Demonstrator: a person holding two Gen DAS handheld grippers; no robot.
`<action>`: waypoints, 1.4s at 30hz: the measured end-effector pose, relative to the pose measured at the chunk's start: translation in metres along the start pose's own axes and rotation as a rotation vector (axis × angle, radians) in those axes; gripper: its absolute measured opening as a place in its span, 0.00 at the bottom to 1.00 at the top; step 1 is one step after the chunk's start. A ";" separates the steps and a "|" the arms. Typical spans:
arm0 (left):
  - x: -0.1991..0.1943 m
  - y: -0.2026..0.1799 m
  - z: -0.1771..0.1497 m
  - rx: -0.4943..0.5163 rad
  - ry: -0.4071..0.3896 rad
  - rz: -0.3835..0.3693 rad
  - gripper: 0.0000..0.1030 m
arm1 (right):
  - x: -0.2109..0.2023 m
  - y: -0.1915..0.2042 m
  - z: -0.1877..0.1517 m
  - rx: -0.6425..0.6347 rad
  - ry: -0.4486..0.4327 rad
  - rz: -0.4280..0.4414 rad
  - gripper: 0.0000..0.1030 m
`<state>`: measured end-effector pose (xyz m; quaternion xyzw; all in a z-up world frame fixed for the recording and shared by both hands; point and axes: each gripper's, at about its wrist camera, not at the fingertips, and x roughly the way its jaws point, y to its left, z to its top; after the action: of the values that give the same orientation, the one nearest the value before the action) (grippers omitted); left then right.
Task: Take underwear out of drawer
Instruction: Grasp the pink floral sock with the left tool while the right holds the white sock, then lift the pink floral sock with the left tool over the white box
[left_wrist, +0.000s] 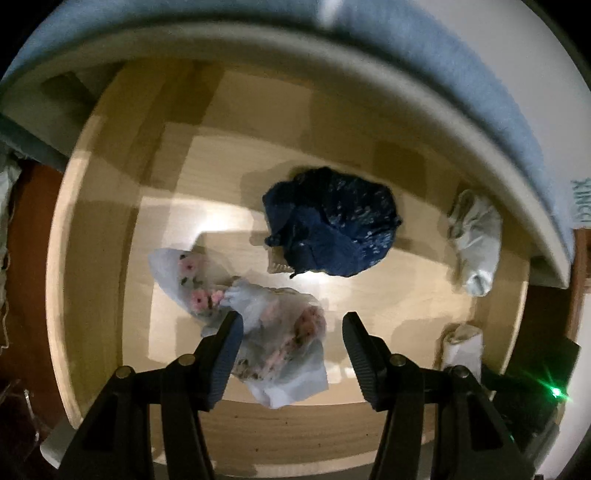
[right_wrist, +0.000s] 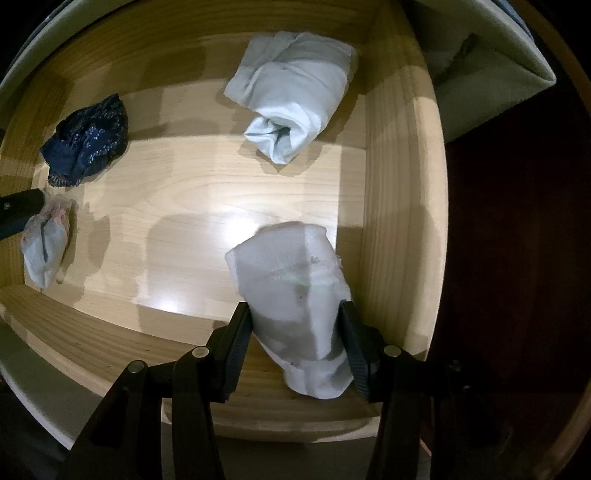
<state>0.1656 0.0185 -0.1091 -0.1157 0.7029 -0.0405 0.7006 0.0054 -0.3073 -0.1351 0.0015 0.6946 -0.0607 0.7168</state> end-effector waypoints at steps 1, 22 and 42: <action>0.002 0.000 0.000 -0.001 0.008 0.006 0.56 | 0.001 0.004 0.001 0.001 -0.001 0.000 0.45; 0.039 -0.009 -0.003 0.108 0.127 0.191 0.58 | -0.002 0.035 0.007 -0.020 -0.006 -0.028 0.47; 0.023 -0.013 -0.020 0.171 0.054 0.187 0.21 | 0.007 0.051 0.001 -0.031 -0.015 -0.073 0.47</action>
<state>0.1472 -0.0019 -0.1286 0.0118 0.7231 -0.0379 0.6896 0.0109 -0.2569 -0.1458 -0.0356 0.6898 -0.0761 0.7191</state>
